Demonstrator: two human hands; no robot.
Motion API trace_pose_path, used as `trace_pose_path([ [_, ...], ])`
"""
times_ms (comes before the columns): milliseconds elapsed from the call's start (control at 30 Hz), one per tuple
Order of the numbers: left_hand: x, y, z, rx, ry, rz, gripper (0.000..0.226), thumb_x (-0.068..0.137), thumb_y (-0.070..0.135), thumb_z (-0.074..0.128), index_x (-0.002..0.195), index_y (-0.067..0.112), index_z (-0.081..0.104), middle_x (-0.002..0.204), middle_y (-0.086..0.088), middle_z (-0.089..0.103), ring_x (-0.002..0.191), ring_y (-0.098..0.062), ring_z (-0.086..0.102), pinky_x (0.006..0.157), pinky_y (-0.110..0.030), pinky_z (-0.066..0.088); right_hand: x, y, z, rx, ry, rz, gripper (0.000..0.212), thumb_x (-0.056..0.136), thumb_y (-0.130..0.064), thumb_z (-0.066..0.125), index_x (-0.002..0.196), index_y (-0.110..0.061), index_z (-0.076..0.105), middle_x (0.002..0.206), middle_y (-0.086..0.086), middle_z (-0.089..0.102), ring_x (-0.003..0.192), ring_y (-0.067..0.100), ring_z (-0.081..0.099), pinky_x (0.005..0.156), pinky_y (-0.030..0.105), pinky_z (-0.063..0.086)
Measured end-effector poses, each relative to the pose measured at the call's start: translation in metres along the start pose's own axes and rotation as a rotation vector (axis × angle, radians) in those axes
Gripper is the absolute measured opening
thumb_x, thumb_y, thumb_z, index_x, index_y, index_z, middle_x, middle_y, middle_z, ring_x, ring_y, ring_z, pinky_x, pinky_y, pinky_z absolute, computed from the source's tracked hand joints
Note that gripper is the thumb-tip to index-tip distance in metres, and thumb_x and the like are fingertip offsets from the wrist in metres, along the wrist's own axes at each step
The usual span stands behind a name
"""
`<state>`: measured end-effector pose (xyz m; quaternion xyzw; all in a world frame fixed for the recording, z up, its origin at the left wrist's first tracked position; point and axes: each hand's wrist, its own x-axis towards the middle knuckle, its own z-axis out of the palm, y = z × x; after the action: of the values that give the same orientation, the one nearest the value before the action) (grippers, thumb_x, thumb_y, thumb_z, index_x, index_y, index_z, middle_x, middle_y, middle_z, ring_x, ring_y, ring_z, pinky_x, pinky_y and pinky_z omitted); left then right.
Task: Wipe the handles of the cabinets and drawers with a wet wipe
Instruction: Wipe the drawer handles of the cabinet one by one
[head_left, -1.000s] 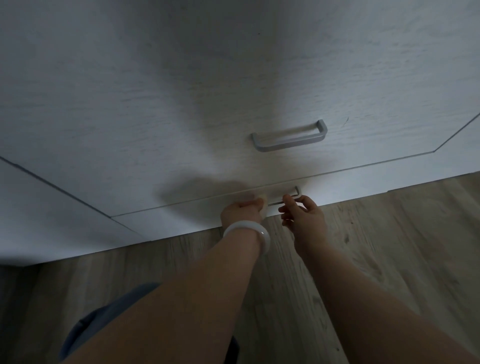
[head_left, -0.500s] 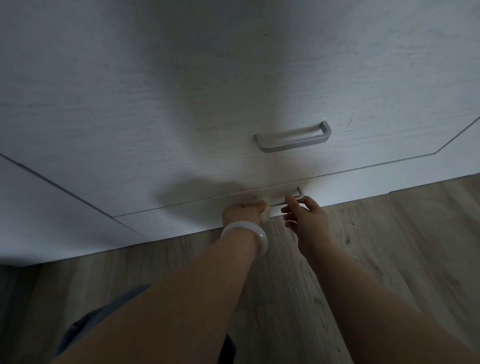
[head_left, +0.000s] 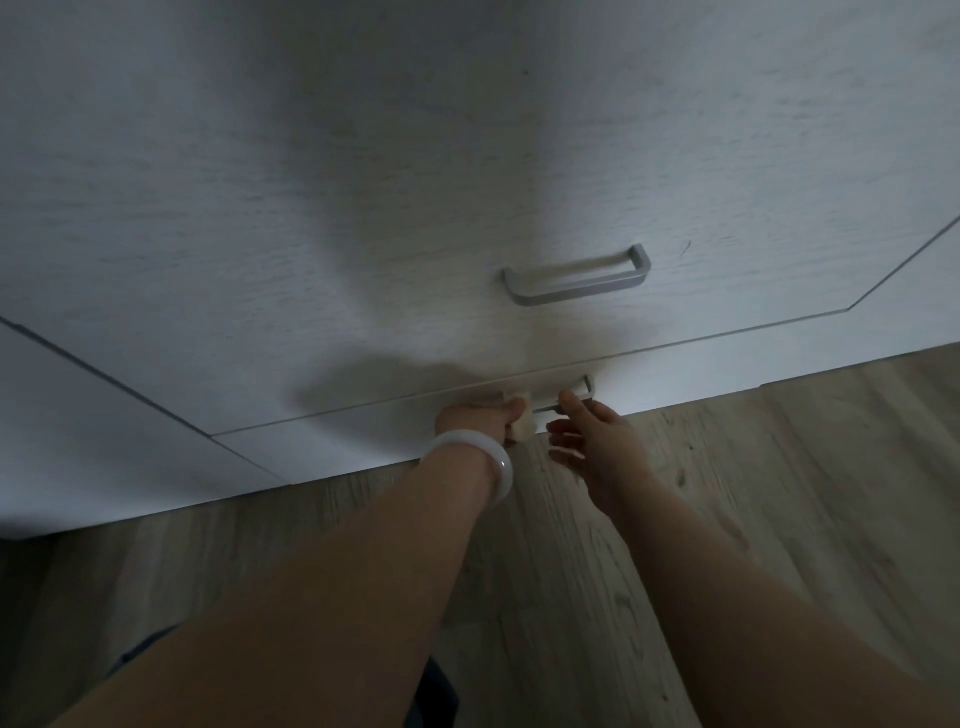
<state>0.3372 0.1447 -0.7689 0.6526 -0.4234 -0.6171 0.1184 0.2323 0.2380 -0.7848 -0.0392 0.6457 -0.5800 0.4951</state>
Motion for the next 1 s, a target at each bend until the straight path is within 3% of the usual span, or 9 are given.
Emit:
trace_pose_path([
  [100,0.001,0.002,0.002,0.005,-0.023,-0.016,0.027,0.076,0.026,0.08,0.069,0.005,0.065,0.08,-0.012,0.069,0.08,-0.026,0.066,0.091,-0.038,0.054,-0.003,0.006,0.003,0.014,-0.285,0.244,0.053,0.084,-0.044,0.067,0.116,-0.002,0.062,0.113,0.018,0.066,0.104,0.03,0.065,0.074,0.037,0.057],
  [167,0.0,0.007,0.002,0.098,-0.029,-0.027,0.031,0.081,0.033,0.075,0.066,0.008,0.062,0.082,-0.01,0.068,0.078,-0.023,0.065,0.083,-0.029,0.054,-0.005,0.009,0.012,0.127,-0.405,0.257,0.047,0.085,-0.039,0.066,0.109,0.002,0.064,0.101,0.016,0.07,0.094,0.025,0.07,0.072,0.033,0.057],
  [300,-0.002,0.014,-0.004,0.259,-0.068,0.005,0.037,0.092,0.039,0.058,0.067,0.012,0.054,0.075,-0.004,0.057,0.076,-0.018,0.056,0.057,-0.02,0.042,0.0,0.008,0.026,0.369,-0.386,0.196,0.017,0.095,-0.014,0.055,0.093,0.002,0.062,0.08,0.01,0.068,0.077,0.016,0.069,0.082,0.028,0.057],
  [400,0.004,0.011,-0.007,-0.028,-0.151,0.03,0.024,0.092,0.022,0.062,0.072,0.014,0.053,0.073,-0.002,0.053,0.062,-0.013,0.051,0.045,-0.015,0.043,0.008,0.008,0.028,0.425,-0.305,0.215,0.008,0.093,0.001,0.053,0.087,0.001,0.058,0.078,0.01,0.066,0.066,0.012,0.067,0.068,0.021,0.057],
  [467,0.011,0.01,-0.007,-0.085,-0.152,0.034,0.024,0.091,0.018,0.064,0.07,0.015,0.052,0.071,-0.001,0.051,0.061,-0.012,0.049,0.052,-0.019,0.043,0.01,0.009,0.029,0.411,-0.269,0.211,0.01,0.093,0.003,0.053,0.084,0.0,0.057,0.071,0.008,0.068,0.059,0.01,0.065,0.058,0.018,0.055],
  [700,0.015,0.004,-0.003,-0.048,-0.087,0.107,0.038,0.085,0.012,0.071,0.052,0.008,0.054,0.039,0.0,0.051,0.036,-0.012,0.046,0.056,-0.027,0.037,0.018,-0.006,0.017,0.482,-0.146,0.222,0.016,0.094,0.003,0.051,0.081,0.001,0.061,0.061,0.006,0.067,0.051,0.008,0.061,0.046,0.015,0.049],
  [800,0.012,0.003,-0.004,0.058,-0.021,0.173,0.023,0.081,0.027,0.075,0.068,0.012,0.065,0.066,-0.01,0.066,0.063,-0.024,0.062,0.067,-0.028,0.049,0.021,-0.009,0.015,0.398,-0.13,0.224,0.014,0.092,0.005,0.051,0.082,0.002,0.061,0.071,0.009,0.065,0.064,0.013,0.057,0.046,0.016,0.05],
  [867,0.013,0.0,-0.003,0.102,0.028,0.214,0.036,0.079,0.037,0.075,0.079,0.001,0.07,0.089,-0.022,0.071,0.087,-0.035,0.068,0.08,-0.036,0.053,0.023,-0.01,0.015,0.35,-0.128,0.214,0.012,0.09,0.007,0.053,0.082,0.003,0.061,0.075,0.01,0.065,0.07,0.015,0.056,0.048,0.016,0.05],
  [1000,0.009,-0.006,-0.005,0.24,0.04,0.354,0.038,0.087,0.039,0.067,0.086,0.002,0.075,0.092,-0.019,0.073,0.085,-0.03,0.067,0.081,-0.032,0.05,0.027,-0.013,0.012,0.367,-0.122,0.246,0.011,0.09,0.007,0.051,0.085,0.005,0.06,0.081,0.013,0.063,0.072,0.017,0.055,0.048,0.016,0.051],
])
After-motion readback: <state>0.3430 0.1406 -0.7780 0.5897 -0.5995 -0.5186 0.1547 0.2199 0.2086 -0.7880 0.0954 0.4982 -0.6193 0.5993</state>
